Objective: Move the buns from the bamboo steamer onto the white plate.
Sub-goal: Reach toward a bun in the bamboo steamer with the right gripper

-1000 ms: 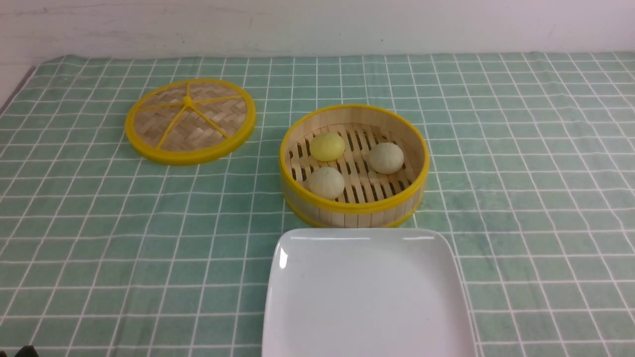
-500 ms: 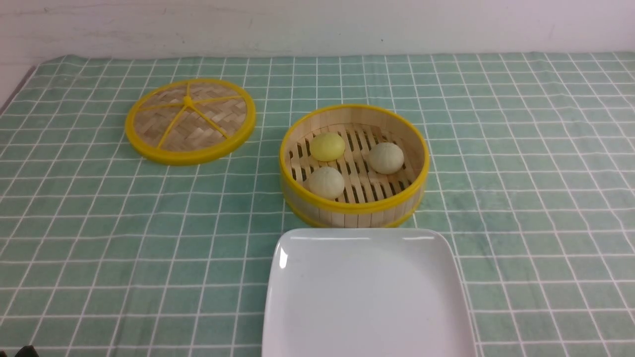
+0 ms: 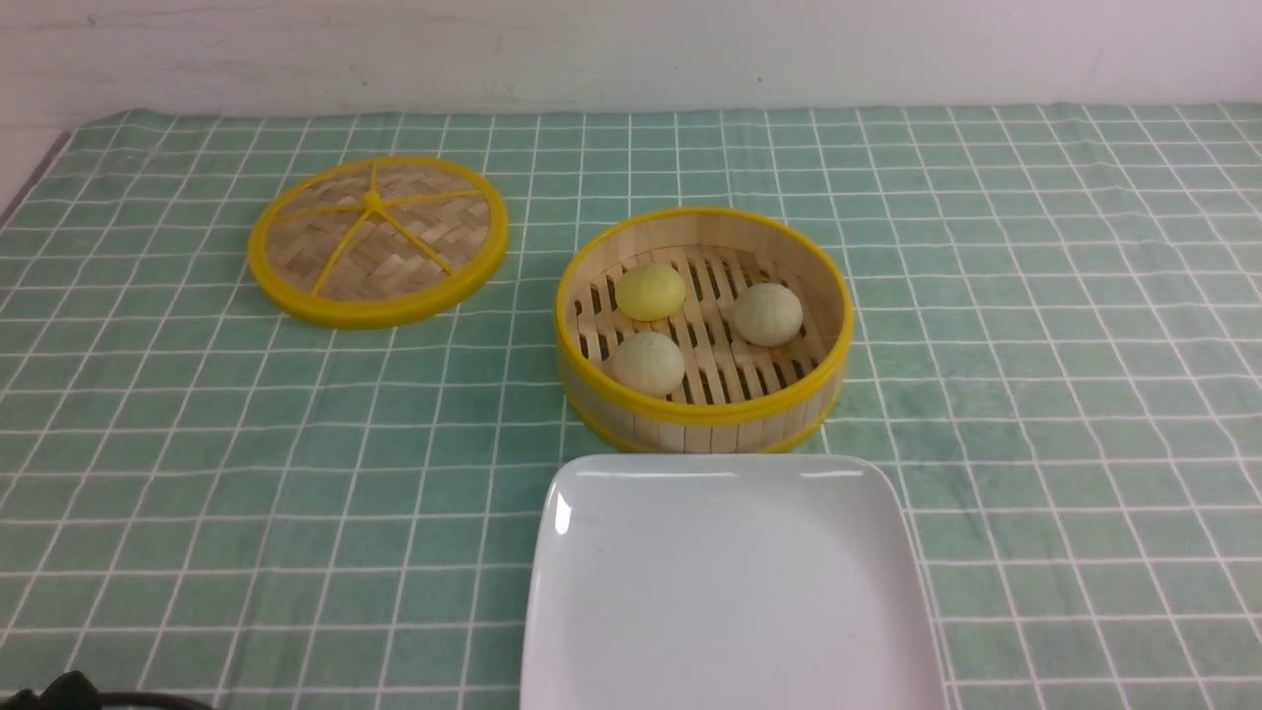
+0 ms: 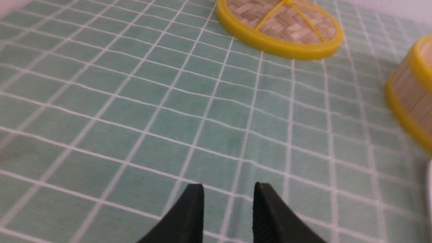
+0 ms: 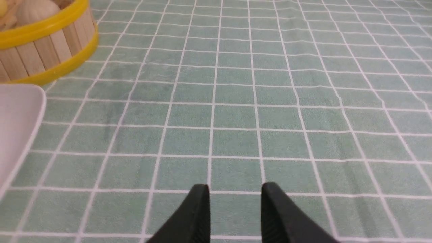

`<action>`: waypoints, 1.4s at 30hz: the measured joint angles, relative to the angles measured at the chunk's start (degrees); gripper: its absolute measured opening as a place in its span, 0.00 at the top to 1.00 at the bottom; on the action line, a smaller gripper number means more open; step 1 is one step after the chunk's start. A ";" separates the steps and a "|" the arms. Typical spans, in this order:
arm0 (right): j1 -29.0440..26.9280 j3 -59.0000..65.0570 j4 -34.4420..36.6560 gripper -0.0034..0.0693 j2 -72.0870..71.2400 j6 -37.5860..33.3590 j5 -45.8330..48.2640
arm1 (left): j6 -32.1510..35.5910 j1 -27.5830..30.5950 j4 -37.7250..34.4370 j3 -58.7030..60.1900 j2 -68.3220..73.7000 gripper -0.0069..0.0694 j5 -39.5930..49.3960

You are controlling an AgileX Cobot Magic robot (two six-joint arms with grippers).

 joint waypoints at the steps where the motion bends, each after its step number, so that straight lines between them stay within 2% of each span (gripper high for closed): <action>1: 0.00 0.11 2.91 0.62 0.00 2.29 -0.25 | -3.00 0.00 -3.47 0.00 0.00 0.59 -0.76; 5: 0.00 0.40 17.95 0.62 0.00 13.59 -0.78 | -16.19 0.00 -18.10 0.00 0.00 0.59 -2.82; 6: 0.00 0.39 17.95 0.62 0.00 13.97 -0.84 | -16.53 0.00 -18.49 0.00 0.00 0.59 -2.85; 7: 0.00 0.42 22.06 0.62 0.00 16.10 -0.83 | -17.96 0.00 -20.21 0.00 0.00 0.59 -3.09; 9: 0.00 0.54 25.77 0.62 0.00 17.87 -0.83 | -19.05 0.00 -21.24 0.00 0.00 0.59 -3.28; 16: 0.00 0.56 29.41 0.62 0.00 17.84 -0.82 | -19.08 0.00 -21.61 0.00 0.00 0.61 -3.39; 20: 0.00 -0.26 29.61 0.64 0.00 14.03 1.67 | -16.75 0.00 -22.03 -0.29 0.00 0.70 -0.71; 22: 0.00 -2.96 29.47 0.68 0.00 11.59 2.79 | -12.79 0.00 -21.96 -2.92 0.00 0.79 4.39; 23: 0.00 -5.52 28.60 0.71 0.33 9.11 3.31 | -9.61 0.00 -21.50 -5.70 0.00 0.85 7.37; 25: 0.00 -10.24 26.14 0.79 2.08 5.15 4.52 | -5.95 0.00 -20.54 -11.09 0.13 0.89 11.31; 29: 0.00 -22.50 17.81 0.94 11.26 -2.91 10.94 | -3.92 0.00 -19.53 -19.08 6.60 0.91 16.13; 33: 0.00 -31.45 9.55 0.95 24.76 -4.04 20.97 | -0.11 0.00 -19.23 -22.71 19.46 0.91 23.80; 35: 0.00 -34.12 8.08 0.95 32.66 -4.04 25.14 | 2.04 0.00 -19.81 -23.59 25.24 0.91 27.85; 38: 0.00 -36.52 10.90 0.95 45.11 -5.93 28.97 | 6.48 0.00 -21.99 -24.54 35.04 0.91 32.75; 40: 0.00 -37.54 17.20 0.95 52.29 -11.27 30.36 | 9.34 0.00 -23.83 -24.61 40.35 0.91 33.74; 42: 0.84 -38.30 27.90 0.95 60.22 -22.61 32.51 | 12.76 0.00 -25.39 -24.61 44.45 0.91 33.98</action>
